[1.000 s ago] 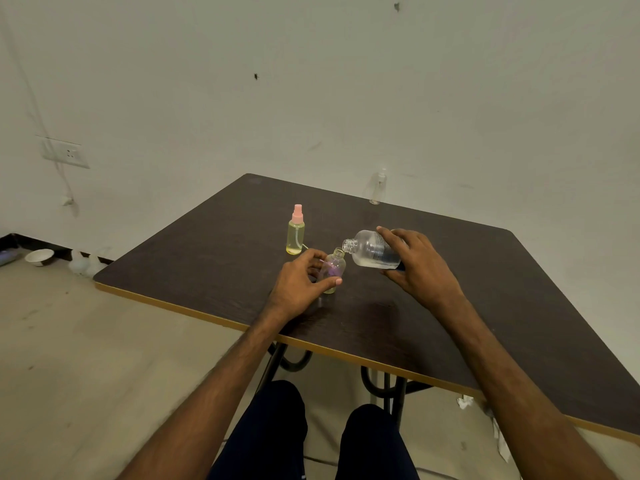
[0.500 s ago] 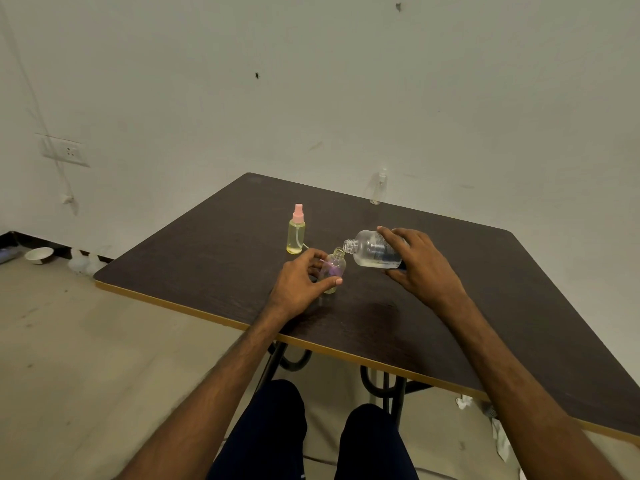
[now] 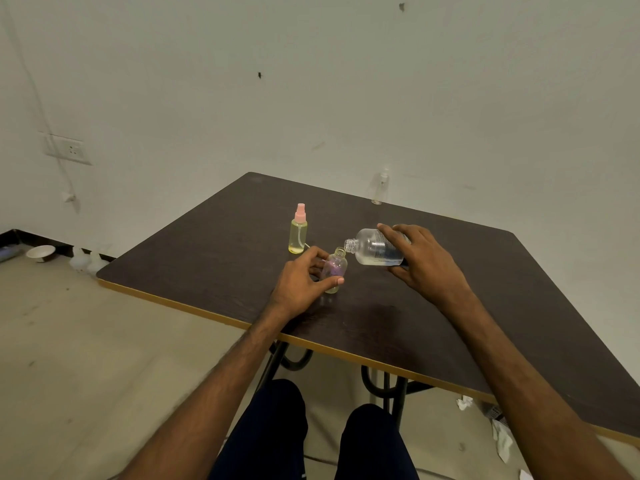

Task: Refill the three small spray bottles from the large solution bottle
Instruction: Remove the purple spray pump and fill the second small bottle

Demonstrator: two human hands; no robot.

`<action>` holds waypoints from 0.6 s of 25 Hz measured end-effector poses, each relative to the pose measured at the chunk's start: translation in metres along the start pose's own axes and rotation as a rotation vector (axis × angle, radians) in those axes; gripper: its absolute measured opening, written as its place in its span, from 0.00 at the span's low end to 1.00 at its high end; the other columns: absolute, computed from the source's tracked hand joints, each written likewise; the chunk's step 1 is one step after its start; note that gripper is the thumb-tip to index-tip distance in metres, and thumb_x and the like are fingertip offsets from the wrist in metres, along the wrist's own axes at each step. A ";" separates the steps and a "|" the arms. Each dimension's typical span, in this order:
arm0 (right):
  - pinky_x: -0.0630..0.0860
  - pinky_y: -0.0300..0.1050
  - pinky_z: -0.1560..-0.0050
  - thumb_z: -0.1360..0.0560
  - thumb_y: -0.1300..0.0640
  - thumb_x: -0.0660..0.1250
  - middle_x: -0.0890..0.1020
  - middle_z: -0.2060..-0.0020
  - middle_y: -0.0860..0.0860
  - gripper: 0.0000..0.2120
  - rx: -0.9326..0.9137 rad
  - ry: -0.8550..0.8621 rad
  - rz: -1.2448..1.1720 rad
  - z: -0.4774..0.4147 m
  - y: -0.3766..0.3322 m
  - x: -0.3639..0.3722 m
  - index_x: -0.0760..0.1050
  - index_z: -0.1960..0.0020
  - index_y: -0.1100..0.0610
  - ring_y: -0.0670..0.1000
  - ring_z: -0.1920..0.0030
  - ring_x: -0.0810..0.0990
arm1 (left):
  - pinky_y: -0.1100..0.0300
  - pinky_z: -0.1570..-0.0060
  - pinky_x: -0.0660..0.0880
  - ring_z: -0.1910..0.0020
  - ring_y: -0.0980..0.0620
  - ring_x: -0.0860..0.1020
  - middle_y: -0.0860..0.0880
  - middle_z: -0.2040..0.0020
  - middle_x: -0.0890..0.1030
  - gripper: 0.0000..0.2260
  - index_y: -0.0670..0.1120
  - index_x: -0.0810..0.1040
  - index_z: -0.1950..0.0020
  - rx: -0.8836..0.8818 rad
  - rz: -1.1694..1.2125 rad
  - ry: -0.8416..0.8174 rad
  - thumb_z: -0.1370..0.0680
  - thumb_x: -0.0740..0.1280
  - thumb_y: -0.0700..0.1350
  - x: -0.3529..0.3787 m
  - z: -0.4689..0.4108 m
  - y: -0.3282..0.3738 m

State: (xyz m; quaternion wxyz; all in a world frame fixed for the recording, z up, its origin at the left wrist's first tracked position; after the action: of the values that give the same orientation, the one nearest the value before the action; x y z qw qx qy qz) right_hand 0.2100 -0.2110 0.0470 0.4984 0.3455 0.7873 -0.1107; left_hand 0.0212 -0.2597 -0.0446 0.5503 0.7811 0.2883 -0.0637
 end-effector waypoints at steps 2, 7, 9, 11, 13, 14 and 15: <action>0.77 0.55 0.45 0.28 0.53 0.75 0.75 0.35 0.59 0.36 -0.005 -0.002 0.006 -0.001 0.000 0.000 0.64 0.25 0.54 0.60 0.37 0.73 | 0.52 0.44 0.81 0.47 0.57 0.81 0.54 0.47 0.83 0.21 0.51 0.76 0.43 -0.001 0.002 -0.005 0.30 0.78 0.55 0.000 0.000 0.000; 0.77 0.54 0.45 0.28 0.53 0.75 0.75 0.35 0.59 0.36 -0.010 -0.011 0.021 -0.004 0.000 -0.001 0.64 0.25 0.54 0.60 0.36 0.73 | 0.51 0.44 0.81 0.47 0.57 0.81 0.54 0.47 0.83 0.21 0.52 0.76 0.43 0.001 0.008 -0.009 0.30 0.77 0.56 0.000 -0.001 -0.001; 0.77 0.54 0.45 0.28 0.53 0.75 0.75 0.35 0.59 0.36 -0.010 -0.014 0.024 -0.004 -0.001 -0.001 0.64 0.24 0.54 0.60 0.36 0.74 | 0.51 0.44 0.81 0.47 0.57 0.81 0.54 0.47 0.83 0.21 0.52 0.76 0.43 -0.001 0.009 -0.006 0.31 0.77 0.56 0.000 -0.001 -0.002; 0.77 0.54 0.44 0.28 0.53 0.75 0.75 0.35 0.59 0.36 -0.009 -0.021 0.027 -0.004 -0.001 -0.001 0.64 0.24 0.54 0.60 0.36 0.73 | 0.51 0.44 0.81 0.46 0.57 0.81 0.54 0.47 0.83 0.21 0.52 0.76 0.43 0.000 0.012 -0.008 0.31 0.77 0.57 0.000 -0.001 -0.003; 0.77 0.54 0.44 0.28 0.52 0.74 0.74 0.35 0.59 0.36 -0.013 -0.024 0.028 -0.005 -0.001 -0.001 0.63 0.24 0.54 0.60 0.36 0.73 | 0.51 0.45 0.81 0.47 0.57 0.81 0.54 0.47 0.84 0.21 0.53 0.76 0.43 0.002 0.017 -0.008 0.31 0.77 0.58 0.001 -0.001 -0.005; 0.77 0.54 0.44 0.28 0.52 0.74 0.74 0.35 0.59 0.36 -0.014 -0.024 0.028 -0.005 -0.001 -0.001 0.63 0.24 0.54 0.60 0.36 0.73 | 0.51 0.45 0.81 0.47 0.57 0.82 0.54 0.47 0.84 0.21 0.53 0.76 0.43 0.003 0.018 -0.007 0.31 0.77 0.58 0.001 -0.001 -0.005; 0.77 0.54 0.44 0.28 0.52 0.74 0.74 0.35 0.59 0.36 -0.015 -0.023 0.029 -0.005 0.000 -0.002 0.63 0.24 0.54 0.60 0.36 0.73 | 0.51 0.45 0.81 0.47 0.57 0.82 0.54 0.47 0.84 0.21 0.53 0.76 0.43 0.004 0.018 -0.008 0.31 0.77 0.58 0.001 -0.001 -0.005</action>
State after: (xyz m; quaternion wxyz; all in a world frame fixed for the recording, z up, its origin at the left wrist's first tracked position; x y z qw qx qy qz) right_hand 0.2069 -0.2095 0.0506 0.5115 0.3519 0.7773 -0.1016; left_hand 0.0188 -0.2570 -0.0488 0.5505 0.7845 0.2788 -0.0623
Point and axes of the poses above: each hand's wrist, its own z-axis away from the middle knuckle, its own x-axis out of the palm, y = z × x, the point moved 10 cm from there along -z, towards the middle knuckle
